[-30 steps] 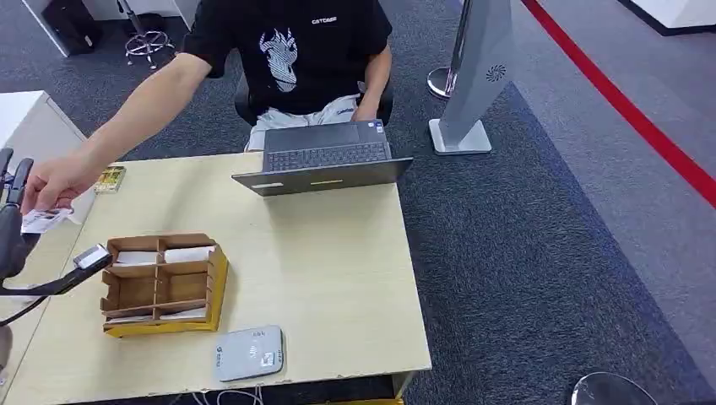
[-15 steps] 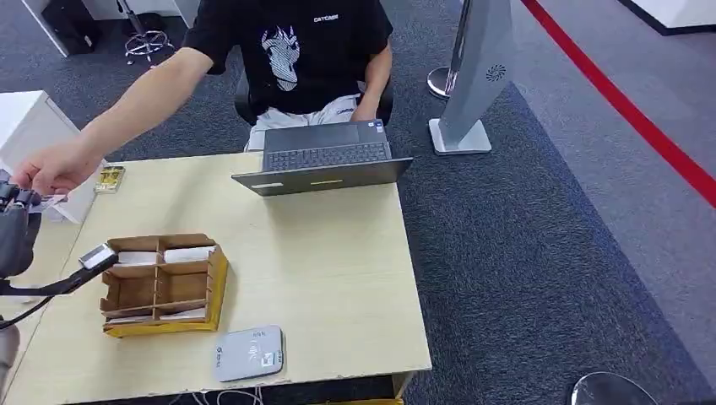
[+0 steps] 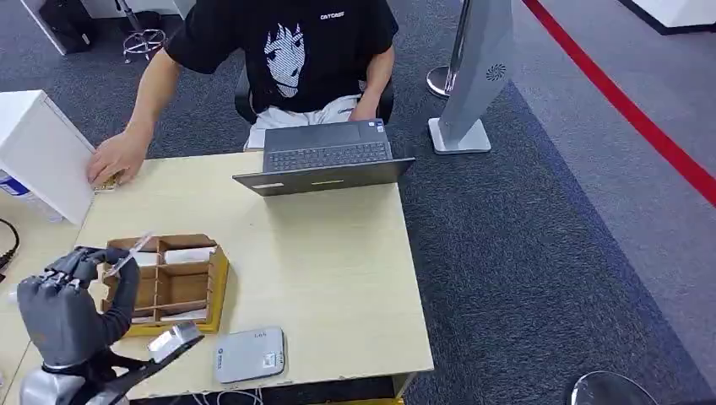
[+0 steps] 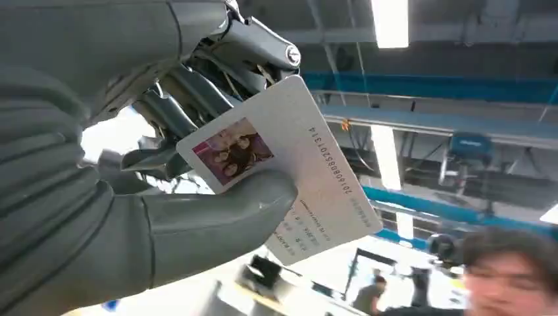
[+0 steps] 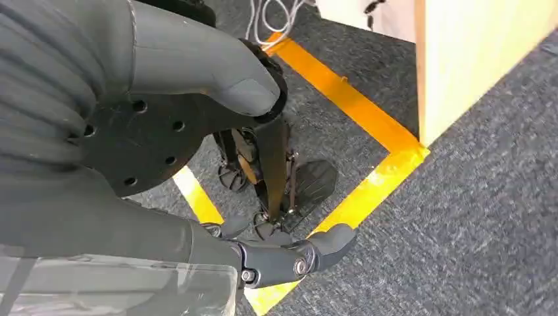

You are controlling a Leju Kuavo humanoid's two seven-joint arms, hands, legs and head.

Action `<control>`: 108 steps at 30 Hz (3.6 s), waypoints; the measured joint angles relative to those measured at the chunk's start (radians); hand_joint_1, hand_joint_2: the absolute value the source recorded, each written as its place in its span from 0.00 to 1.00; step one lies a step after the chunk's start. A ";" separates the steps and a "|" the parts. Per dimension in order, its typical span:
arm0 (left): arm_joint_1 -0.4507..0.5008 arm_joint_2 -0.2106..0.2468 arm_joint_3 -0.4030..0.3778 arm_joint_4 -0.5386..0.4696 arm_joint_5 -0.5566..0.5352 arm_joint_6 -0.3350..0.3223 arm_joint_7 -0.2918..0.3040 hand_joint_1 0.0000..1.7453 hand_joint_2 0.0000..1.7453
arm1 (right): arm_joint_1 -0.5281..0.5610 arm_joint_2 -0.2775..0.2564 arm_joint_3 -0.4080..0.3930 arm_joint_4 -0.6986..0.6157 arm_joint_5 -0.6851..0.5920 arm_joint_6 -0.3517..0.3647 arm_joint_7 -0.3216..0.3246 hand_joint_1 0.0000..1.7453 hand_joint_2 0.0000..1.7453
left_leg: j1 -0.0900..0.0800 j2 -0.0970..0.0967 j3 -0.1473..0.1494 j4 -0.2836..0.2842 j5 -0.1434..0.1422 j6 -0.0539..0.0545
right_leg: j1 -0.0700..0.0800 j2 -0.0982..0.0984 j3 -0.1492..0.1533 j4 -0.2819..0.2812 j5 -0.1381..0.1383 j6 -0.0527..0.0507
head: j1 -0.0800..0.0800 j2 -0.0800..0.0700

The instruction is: Pass the card to the sensor for recognition and then transmit it.

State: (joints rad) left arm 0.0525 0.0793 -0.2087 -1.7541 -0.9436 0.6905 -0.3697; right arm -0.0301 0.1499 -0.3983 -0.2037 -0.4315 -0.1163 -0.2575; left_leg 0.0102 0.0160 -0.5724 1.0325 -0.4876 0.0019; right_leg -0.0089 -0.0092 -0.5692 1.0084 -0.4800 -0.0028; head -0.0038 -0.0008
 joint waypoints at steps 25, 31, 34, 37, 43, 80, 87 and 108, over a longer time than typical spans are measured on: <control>0.186 -0.164 -0.061 0.212 0.296 -0.129 -0.064 1.00 1.00 | 0.006 0.011 -0.101 -0.019 0.101 0.253 -0.344 0.00 1.00 | 0.001 -0.001 0.000 0.000 0.000 0.000 | 0.000 -0.002 0.001 0.000 -0.001 0.001 | -0.001 0.000; 0.146 -0.192 -0.040 0.363 0.288 -0.148 -0.110 1.00 1.00 | -0.004 0.024 -0.101 -0.032 0.188 0.120 -0.353 0.00 1.00 | 0.001 -0.001 0.000 0.000 0.000 0.000 | 0.001 -0.002 0.001 0.001 0.000 0.001 | -0.002 0.000; 0.134 -0.202 -0.040 0.413 0.281 -0.138 -0.113 1.00 1.00 | -0.015 0.025 -0.108 -0.035 0.214 0.005 -0.373 0.00 1.00 | 0.001 -0.001 0.000 0.000 0.000 0.000 | 0.001 -0.002 0.001 0.001 0.000 0.001 | -0.002 0.000; 0.131 -0.207 -0.040 0.445 0.279 -0.132 -0.113 1.00 1.00 | -0.023 0.026 -0.115 -0.038 0.226 -0.041 -0.382 0.00 1.00 | 0.001 -0.001 0.000 0.000 0.000 0.000 | 0.001 -0.002 0.001 0.001 0.000 0.001 | -0.002 0.000; 0.130 -0.210 -0.040 0.474 0.278 -0.111 -0.101 1.00 1.00 | -0.030 0.046 -0.101 -0.080 0.379 -0.263 -0.438 0.00 1.00 | 0.001 -0.001 0.000 0.000 0.000 0.000 | 0.001 -0.002 0.001 0.001 0.000 0.001 | -0.002 0.000; 0.132 -0.195 -0.044 0.534 0.218 -0.092 -0.044 1.00 1.00 | -0.034 0.100 -0.037 -0.187 0.536 -0.339 -0.444 0.00 1.00 | 0.001 -0.001 0.000 0.000 0.000 0.000 | 0.001 -0.002 0.001 0.001 0.000 0.001 | -0.002 0.000; 0.112 -0.158 -0.044 0.368 0.000 -0.085 0.031 1.00 1.00 | -0.056 0.101 -0.032 -0.152 0.527 -0.307 -0.444 0.00 1.00 | 0.001 -0.002 0.000 0.000 0.001 0.000 | 0.001 -0.002 0.001 0.001 0.000 0.001 | -0.002 0.000; -0.134 0.143 0.224 0.288 -0.229 -0.092 0.115 1.00 1.00 | -0.099 0.123 -0.020 -0.101 0.578 -0.323 -0.442 0.00 1.00 | 0.002 -0.002 0.000 0.000 0.004 -0.004 | 0.003 -0.002 0.000 0.003 0.001 -0.002 | -0.002 0.000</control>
State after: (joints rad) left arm -0.0812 0.2227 0.0148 -1.4657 -1.1730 0.5985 -0.2552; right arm -0.1294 0.2731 -0.4181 -0.3044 0.1469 -0.4398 -0.6992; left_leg 0.0126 0.0144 -0.5722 1.0320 -0.4836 -0.0020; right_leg -0.0063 -0.0109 -0.5691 1.0109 -0.4788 -0.0046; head -0.0053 -0.0008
